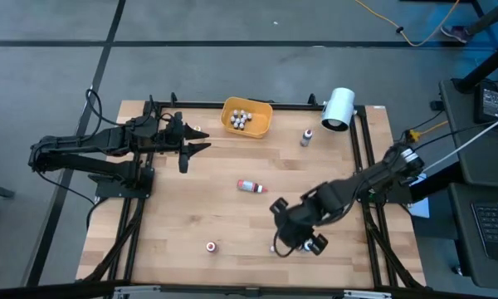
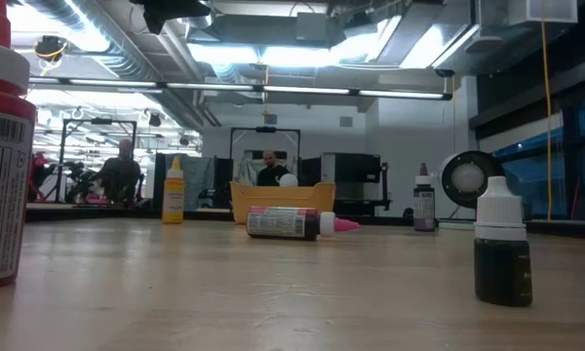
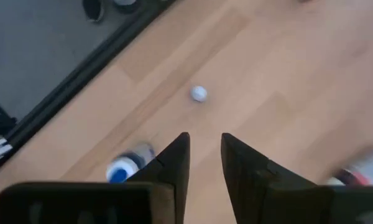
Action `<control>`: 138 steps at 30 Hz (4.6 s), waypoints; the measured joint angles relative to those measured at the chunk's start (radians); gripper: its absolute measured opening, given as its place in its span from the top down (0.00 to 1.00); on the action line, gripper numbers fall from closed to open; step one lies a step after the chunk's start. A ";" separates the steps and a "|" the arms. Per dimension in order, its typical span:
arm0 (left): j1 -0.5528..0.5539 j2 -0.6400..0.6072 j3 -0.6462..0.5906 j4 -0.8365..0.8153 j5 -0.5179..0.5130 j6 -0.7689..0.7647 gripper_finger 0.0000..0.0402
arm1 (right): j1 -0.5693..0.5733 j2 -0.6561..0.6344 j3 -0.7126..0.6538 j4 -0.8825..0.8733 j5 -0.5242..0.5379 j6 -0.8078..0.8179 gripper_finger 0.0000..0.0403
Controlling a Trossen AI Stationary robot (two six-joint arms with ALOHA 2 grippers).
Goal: Pick & Place food coloring
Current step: Put the small black food coloring bottle into the bin
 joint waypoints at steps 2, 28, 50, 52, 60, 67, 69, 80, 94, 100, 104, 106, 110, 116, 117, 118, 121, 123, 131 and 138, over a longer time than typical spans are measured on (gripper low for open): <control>0.000 0.000 0.000 0.000 0.000 0.000 0.65 | 0.015 0.032 0.000 0.018 -0.009 0.002 0.74; 0.000 0.000 0.000 0.000 0.000 0.000 0.65 | 0.035 0.296 -0.107 0.325 0.038 0.024 0.44; 0.000 0.000 0.000 0.000 0.000 0.000 0.65 | 0.029 0.294 -0.203 0.457 0.038 0.047 0.47; 0.000 0.000 0.000 0.000 0.000 0.000 0.65 | 0.028 0.294 -0.203 0.459 0.038 0.047 0.47; 0.000 0.000 0.000 0.000 0.000 0.000 0.65 | 0.029 0.294 -0.203 0.462 0.037 0.047 0.61; 0.000 0.000 0.000 0.000 0.000 0.000 0.65 | 0.022 0.294 -0.203 0.462 0.015 0.050 0.79; 0.000 0.000 0.000 0.000 0.000 0.000 0.65 | 0.020 0.294 -0.202 0.462 0.006 0.047 0.84; 0.000 0.000 0.000 0.000 0.000 0.000 0.65 | -0.029 0.289 -0.178 0.396 0.007 0.046 0.80; 0.000 0.000 0.000 0.000 0.000 0.000 0.65 | -0.201 0.286 0.252 -0.051 0.080 -0.089 0.82; 0.000 0.000 0.000 0.000 0.000 0.000 0.65 | -0.305 0.286 0.446 -0.166 0.093 -0.089 0.84; 0.000 0.000 0.000 0.000 0.000 0.000 0.65 | -0.386 0.286 0.545 -0.235 0.093 -0.106 0.83; 0.000 0.000 0.000 0.000 0.000 0.000 0.65 | -0.427 0.286 0.583 -0.273 0.092 -0.112 0.82; 0.000 0.000 0.000 0.000 0.000 0.000 0.65 | -0.504 0.286 0.632 -0.347 0.092 -0.135 0.83; 0.000 0.000 0.000 0.000 0.000 0.000 0.65 | -0.600 0.286 0.651 -0.386 0.087 -0.172 0.83; 0.000 0.000 0.000 0.000 0.000 0.000 0.65 | -0.616 0.286 0.651 -0.385 0.082 -0.176 0.82; 0.000 0.000 0.000 0.000 0.000 0.000 0.65 | -0.632 0.286 0.651 -0.385 0.081 -0.179 0.82; 0.000 0.000 0.000 0.000 0.000 0.000 0.65 | -0.680 0.286 0.651 -0.380 0.082 -0.183 0.82; 0.000 0.000 0.000 0.000 0.000 0.000 0.65 | -0.708 0.286 0.650 -0.366 0.082 -0.183 0.83; 0.000 0.000 0.000 0.000 0.000 0.000 0.65 | -0.814 0.286 0.650 -0.246 0.082 -0.197 0.82; 0.000 0.000 0.000 0.000 0.000 0.000 0.65 | -0.909 0.315 0.650 -0.140 0.081 -0.289 0.84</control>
